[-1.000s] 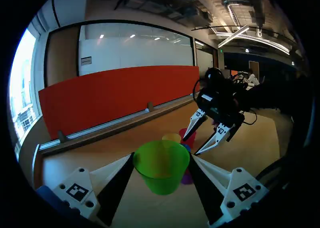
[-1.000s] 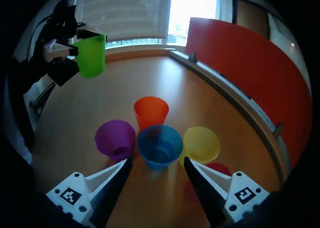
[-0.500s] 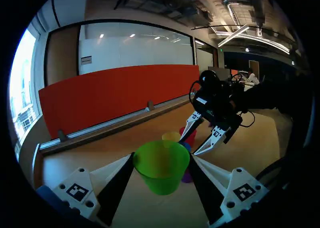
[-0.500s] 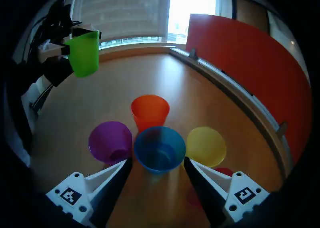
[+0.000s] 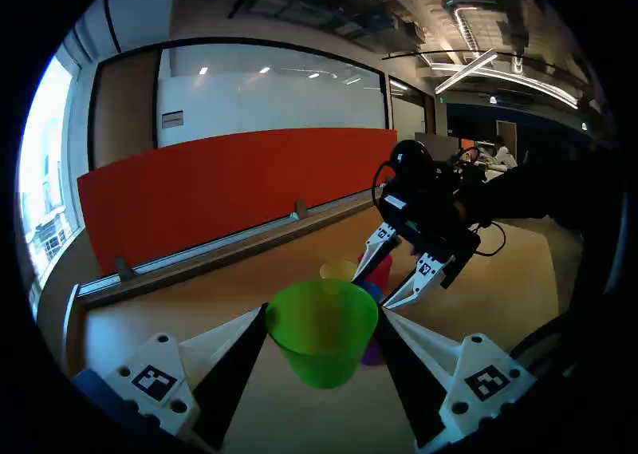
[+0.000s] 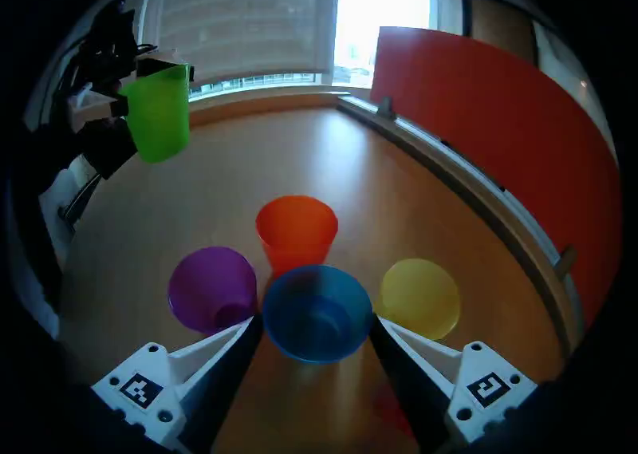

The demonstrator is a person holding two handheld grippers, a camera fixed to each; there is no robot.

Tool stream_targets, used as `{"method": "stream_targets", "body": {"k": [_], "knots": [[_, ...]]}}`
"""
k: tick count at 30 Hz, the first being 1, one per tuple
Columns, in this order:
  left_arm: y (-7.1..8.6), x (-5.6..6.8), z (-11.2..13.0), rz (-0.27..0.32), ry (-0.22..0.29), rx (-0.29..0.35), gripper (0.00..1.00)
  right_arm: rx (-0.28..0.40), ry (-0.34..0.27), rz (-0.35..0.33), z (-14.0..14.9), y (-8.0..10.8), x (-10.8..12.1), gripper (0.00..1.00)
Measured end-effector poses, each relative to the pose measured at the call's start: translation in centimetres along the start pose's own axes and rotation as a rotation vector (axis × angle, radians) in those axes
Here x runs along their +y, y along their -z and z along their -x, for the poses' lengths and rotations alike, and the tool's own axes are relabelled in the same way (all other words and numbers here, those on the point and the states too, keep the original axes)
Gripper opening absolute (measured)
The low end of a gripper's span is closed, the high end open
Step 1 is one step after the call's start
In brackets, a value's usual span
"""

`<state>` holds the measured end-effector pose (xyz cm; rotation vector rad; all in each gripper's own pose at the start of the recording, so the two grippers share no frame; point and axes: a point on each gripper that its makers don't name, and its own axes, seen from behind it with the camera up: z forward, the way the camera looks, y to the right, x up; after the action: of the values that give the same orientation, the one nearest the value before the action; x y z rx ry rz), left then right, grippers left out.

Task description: Pour water

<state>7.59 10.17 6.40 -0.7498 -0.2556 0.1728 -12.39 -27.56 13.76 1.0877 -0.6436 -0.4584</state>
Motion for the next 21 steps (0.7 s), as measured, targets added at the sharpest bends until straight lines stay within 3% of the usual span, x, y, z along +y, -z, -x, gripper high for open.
{"method": "stream_targets", "body": {"k": [14,21], "knots": [[0.0,-0.1,0.1,-0.004,0.001,-0.001,0.90,0.004,-0.009,0.006,-0.4,-1.0,0.0,1.00],[0.1,-0.1,0.3,-0.005,0.005,0.001,0.90,-0.004,-0.021,0.012,-0.1,-1.3,0.0,0.95]]}}
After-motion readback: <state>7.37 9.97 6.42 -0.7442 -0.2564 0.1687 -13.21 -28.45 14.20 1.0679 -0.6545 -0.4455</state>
